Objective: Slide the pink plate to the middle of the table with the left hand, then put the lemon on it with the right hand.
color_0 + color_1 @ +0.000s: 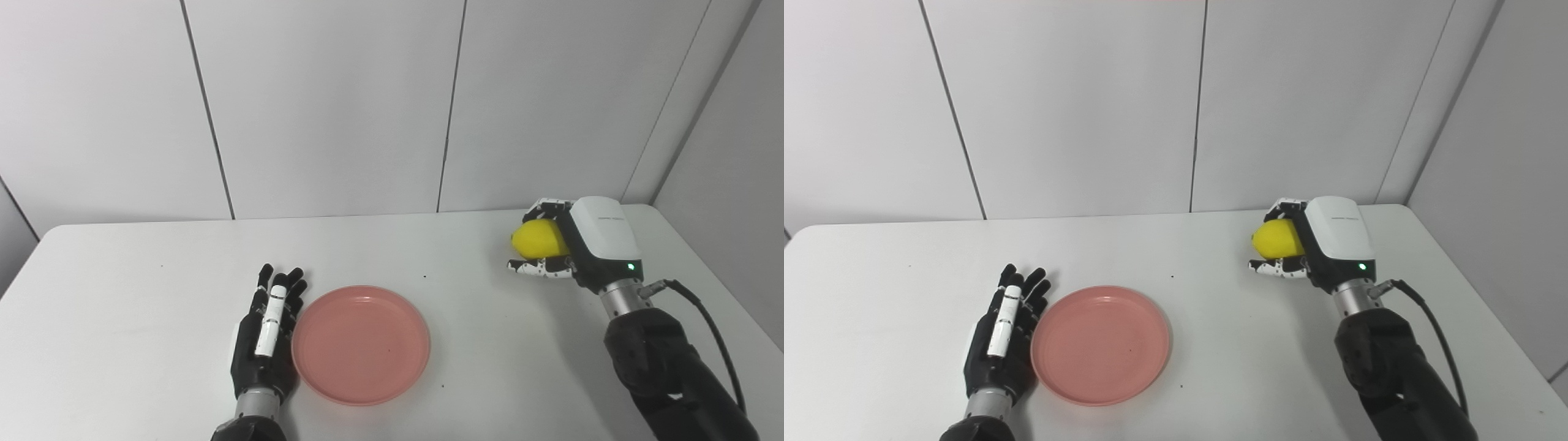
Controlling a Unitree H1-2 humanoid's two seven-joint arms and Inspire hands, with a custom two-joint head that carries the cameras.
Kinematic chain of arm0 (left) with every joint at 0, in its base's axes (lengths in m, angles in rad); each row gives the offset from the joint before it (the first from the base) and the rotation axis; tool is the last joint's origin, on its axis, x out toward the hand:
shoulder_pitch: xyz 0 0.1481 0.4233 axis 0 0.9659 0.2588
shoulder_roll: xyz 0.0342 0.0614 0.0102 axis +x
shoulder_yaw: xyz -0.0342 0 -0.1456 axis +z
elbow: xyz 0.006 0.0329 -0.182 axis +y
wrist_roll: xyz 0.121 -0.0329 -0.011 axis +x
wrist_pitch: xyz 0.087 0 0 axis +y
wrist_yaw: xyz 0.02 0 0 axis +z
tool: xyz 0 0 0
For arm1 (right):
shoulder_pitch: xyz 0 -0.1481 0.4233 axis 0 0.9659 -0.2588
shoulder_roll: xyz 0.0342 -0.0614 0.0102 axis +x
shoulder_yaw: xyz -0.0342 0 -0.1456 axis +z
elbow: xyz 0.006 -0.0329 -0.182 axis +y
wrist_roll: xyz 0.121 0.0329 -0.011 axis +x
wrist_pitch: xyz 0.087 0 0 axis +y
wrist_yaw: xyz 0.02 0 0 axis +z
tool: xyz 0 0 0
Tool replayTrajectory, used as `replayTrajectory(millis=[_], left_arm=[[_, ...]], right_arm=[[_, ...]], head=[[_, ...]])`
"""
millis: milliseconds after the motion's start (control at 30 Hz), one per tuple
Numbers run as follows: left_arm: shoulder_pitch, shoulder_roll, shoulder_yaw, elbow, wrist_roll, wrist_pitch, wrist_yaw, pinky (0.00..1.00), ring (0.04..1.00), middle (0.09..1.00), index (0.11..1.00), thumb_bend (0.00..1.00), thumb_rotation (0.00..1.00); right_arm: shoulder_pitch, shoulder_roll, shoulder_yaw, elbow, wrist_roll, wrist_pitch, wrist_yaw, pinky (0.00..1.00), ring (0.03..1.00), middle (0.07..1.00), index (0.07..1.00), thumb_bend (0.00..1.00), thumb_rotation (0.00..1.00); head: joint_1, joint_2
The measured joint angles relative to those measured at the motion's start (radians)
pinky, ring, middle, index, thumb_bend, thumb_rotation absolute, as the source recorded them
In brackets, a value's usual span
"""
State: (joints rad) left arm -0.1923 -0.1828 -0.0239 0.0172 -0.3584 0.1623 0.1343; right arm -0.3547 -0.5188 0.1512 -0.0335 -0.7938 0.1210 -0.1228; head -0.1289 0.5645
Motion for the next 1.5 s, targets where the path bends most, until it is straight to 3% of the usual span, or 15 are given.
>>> replayTrajectory(millis=[300,733,1067,1400,1500], left_arm=[[0.000,0.000,-0.024,0.006,0.030,-0.019,0.025,0.91,0.858,0.819,0.961,0.48,0.52],[0.001,0.000,-0.043,0.009,0.035,-0.021,0.039,0.94,0.869,0.841,0.951,0.49,0.54],[0.000,0.000,-0.051,0.013,0.036,-0.024,0.039,0.93,0.869,0.839,0.977,0.48,0.55],[0.000,0.000,-0.051,0.016,0.036,-0.025,0.040,0.93,0.869,0.831,0.968,0.50,0.56],[0.000,0.000,-0.051,0.017,0.036,-0.027,0.040,0.93,0.865,0.826,0.970,0.48,0.55]], right_arm=[[-0.021,0.006,0.004,-0.020,0.000,-0.009,0.033,0.18,0.232,0.311,0.473,0.51,0.17],[-0.047,0.070,0.035,-0.076,-0.010,-0.009,0.109,0.20,0.249,0.328,0.475,0.51,0.17],[-0.092,0.133,0.086,-0.081,-0.013,-0.013,0.124,0.22,0.265,0.343,0.476,0.51,0.17],[-0.093,0.155,0.136,-0.078,-0.004,-0.015,0.200,0.20,0.258,0.341,0.477,0.51,0.16],[-0.094,0.167,0.146,-0.062,0.000,-0.049,0.199,0.20,0.253,0.333,0.476,0.51,0.16]], head=[[0.060,-0.005],[0.077,-0.009],[0.077,-0.009],[0.081,-0.011],[0.086,-0.011]])
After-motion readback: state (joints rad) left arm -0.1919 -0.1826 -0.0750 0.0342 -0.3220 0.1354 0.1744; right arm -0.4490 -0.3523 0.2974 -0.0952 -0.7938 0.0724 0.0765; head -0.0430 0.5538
